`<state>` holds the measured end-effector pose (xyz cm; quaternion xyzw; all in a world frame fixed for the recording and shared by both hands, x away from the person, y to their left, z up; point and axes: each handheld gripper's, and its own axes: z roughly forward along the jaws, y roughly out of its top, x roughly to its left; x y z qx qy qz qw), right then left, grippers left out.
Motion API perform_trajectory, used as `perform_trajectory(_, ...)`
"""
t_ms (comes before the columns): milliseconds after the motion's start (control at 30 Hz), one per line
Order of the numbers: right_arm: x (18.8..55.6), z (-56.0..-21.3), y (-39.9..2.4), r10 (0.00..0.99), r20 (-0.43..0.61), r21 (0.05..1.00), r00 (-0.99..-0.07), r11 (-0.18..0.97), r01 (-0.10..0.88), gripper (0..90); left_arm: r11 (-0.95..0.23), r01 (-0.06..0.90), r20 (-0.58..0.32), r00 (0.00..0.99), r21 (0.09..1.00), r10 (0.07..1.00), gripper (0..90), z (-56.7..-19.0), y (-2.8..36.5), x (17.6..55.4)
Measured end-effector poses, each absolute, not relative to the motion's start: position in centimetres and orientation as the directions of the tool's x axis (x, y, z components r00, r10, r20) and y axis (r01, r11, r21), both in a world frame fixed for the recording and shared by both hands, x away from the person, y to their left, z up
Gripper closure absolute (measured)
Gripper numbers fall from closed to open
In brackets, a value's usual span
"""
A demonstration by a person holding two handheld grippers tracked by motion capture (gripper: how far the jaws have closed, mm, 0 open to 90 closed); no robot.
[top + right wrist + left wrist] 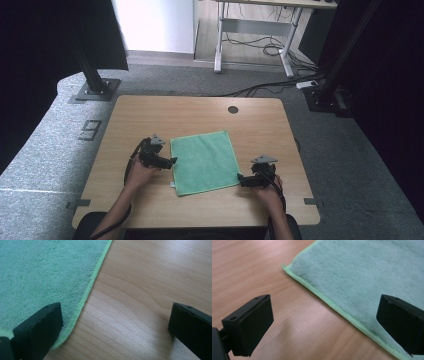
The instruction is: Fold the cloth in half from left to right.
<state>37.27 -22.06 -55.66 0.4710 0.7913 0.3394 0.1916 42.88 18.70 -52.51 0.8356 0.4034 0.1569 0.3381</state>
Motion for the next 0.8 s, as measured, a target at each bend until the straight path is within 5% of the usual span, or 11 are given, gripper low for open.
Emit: perform_trajectory(800, 37.3, -55.7, -22.1, 0.876, 0.017, 0.717, -0.482, 0.326, 0.616, 0.0, -0.367, 0.629, -0.010, 0.512, 0.686, 0.859, 1.3, -53.8, 19.5, 50.2)
